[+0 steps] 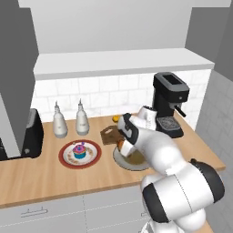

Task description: From the different types of pastries on the counter, select a croissant and place it on the cutting board. Then retrieve a jar of jam from the cabinet and place it alongside the croissant on the cutting board.

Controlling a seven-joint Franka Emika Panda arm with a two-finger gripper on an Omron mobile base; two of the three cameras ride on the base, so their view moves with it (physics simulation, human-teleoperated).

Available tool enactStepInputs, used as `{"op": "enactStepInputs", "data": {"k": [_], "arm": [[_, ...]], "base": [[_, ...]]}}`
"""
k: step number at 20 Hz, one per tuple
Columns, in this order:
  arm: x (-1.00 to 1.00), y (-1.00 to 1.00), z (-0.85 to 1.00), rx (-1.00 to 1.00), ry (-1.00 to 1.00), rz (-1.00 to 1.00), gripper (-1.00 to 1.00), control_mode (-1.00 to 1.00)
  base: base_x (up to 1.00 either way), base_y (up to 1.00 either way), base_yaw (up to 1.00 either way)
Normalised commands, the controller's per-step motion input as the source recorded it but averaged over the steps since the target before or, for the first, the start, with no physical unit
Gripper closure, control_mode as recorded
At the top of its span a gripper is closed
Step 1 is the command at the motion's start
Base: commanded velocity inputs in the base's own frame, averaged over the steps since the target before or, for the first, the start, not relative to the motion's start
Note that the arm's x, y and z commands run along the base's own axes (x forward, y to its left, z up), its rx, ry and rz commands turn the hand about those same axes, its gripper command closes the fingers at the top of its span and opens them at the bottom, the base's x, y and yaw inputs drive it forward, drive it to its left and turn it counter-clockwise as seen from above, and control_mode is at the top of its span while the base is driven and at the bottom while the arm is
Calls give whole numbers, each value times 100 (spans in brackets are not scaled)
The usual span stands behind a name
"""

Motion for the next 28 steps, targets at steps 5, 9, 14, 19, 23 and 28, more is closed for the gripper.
{"op": "enactStepInputs", "data": {"k": [5,9,14,19,23,28], "arm": [[60,49,58,-15,6,-27,100,-100],[80,40,49,-12,10,-30,100,-100],[61,27,66,-8,7,-31,100,-100],[45,27,45,-6,6,-29,100,-100],[25,24,4,-3,5,-26,100,-100],[57,27,3,-7,2,-29,100,-100]], "base": [[0,0,0],[0,0,0],[0,0,0],[0,0,0],[0,0,0],[0,0,0]]}}
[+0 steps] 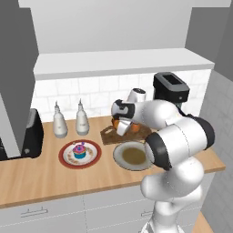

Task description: From the different types of pastries on the counter, select a croissant and place it on the cutting board. Then retrieve a jar of jam from the cabinet and place it alongside the croissant on the cutting board.

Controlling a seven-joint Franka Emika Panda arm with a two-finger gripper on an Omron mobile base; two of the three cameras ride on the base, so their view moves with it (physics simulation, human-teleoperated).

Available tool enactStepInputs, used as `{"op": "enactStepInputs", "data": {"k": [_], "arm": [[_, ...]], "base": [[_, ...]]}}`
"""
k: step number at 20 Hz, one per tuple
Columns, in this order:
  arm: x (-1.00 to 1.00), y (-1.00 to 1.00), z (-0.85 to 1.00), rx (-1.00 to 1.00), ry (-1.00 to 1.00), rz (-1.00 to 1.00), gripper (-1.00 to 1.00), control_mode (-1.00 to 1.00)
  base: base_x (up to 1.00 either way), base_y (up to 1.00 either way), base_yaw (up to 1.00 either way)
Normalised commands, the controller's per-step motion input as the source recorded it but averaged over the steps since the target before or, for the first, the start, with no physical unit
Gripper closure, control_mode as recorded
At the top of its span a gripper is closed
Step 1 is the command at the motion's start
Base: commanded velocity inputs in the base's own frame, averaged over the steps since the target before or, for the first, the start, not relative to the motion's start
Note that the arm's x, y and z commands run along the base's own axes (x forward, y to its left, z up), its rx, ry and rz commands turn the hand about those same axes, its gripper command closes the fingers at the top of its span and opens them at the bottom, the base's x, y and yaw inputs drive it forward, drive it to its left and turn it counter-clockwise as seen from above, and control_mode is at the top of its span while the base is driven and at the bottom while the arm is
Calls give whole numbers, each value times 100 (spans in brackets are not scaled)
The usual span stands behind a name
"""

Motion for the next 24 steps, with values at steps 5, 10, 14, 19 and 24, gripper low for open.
{"op": "enactStepInputs", "data": {"k": [5,10,14,19,24], "arm": [[46,19,10,-5,3,-29,100,-100],[48,26,18,0,7,-28,100,-100],[46,47,23,0,10,-26,100,-100],[39,42,16,-2,14,-24,100,-100],[43,55,14,-3,12,-25,100,-100]], "base": [[0,0,0],[0,0,0],[0,0,0],[0,0,0],[0,0,0]]}}
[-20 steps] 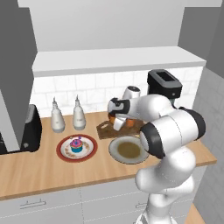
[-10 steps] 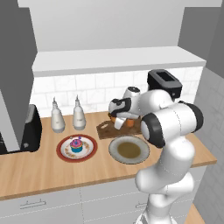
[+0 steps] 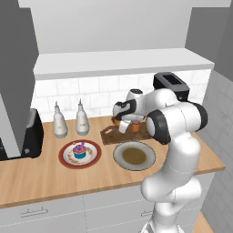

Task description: From the different types of pastries on the counter, select a croissant and place it on the cutting board. Then retrieve a jar of jam from the cabinet and place it alongside the croissant on the cutting board.

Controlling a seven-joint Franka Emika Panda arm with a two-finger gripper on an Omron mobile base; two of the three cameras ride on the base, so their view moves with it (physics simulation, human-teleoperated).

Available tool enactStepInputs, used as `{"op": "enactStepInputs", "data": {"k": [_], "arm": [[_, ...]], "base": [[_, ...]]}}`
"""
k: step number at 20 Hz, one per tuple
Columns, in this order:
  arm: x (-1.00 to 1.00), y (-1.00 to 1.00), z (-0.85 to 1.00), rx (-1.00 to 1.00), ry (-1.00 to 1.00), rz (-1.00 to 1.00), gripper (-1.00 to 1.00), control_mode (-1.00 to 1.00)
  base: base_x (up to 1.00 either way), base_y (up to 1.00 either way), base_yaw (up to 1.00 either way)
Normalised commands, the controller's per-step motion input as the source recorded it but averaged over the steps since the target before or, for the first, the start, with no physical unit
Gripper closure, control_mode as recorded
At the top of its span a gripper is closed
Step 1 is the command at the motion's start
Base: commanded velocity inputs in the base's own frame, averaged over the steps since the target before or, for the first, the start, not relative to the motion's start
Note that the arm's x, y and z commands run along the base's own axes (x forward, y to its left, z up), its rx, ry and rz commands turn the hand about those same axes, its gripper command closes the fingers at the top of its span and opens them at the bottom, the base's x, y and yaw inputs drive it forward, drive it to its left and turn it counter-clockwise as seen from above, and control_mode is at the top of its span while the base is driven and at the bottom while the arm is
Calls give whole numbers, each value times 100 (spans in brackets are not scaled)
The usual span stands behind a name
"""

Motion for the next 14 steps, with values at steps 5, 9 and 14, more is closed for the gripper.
{"op": "enactStepInputs", "data": {"k": [5,9,14], "arm": [[7,65,0,-2,10,-26,100,-100],[17,28,0,-2,6,-24,100,-100],[33,21,-2,-1,10,-23,100,-100]], "base": [[0,0,0],[0,0,0],[0,0,0]]}}
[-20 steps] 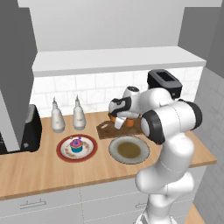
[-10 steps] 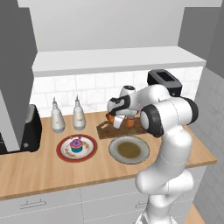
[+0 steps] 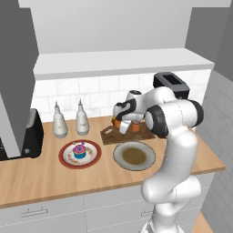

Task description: From the different types of pastries on the counter, select a croissant and place it on the cutting board. Then retrieve a jar of jam from the cabinet and place it alongside the croissant on the cutting board.

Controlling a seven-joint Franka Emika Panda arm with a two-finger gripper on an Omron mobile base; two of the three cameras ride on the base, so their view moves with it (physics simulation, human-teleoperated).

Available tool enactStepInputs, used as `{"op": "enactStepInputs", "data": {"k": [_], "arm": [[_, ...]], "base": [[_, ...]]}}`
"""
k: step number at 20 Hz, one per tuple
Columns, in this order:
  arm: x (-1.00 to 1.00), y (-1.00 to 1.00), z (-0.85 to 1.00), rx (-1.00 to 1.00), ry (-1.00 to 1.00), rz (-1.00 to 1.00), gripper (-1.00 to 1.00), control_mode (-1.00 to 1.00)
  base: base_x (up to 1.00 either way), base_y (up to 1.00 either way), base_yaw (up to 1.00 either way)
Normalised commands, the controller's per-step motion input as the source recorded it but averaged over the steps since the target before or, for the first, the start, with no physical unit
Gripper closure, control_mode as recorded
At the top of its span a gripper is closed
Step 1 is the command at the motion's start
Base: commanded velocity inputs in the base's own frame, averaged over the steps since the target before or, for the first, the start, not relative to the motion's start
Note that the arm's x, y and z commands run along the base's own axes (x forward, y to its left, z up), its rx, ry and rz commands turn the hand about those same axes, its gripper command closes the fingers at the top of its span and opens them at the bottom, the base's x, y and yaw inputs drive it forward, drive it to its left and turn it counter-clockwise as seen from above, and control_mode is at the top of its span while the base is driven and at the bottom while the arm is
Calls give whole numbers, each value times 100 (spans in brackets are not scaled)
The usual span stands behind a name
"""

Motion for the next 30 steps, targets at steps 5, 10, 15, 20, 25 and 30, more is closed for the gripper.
{"op": "enactStepInputs", "data": {"k": [5,10,15,20,25,30], "arm": [[28,44,-5,0,11,-25,100,-100],[16,41,-10,0,13,-25,100,-100],[4,34,-9,0,17,-23,100,-100],[6,46,-16,-4,10,-23,100,-100],[11,44,-31,-10,3,-20,-100,-100],[6,30,0,-5,2,-14,-100,-100]], "base": [[0,0,0],[0,0,0],[0,0,0],[0,0,0],[0,0,0],[0,0,0]]}}
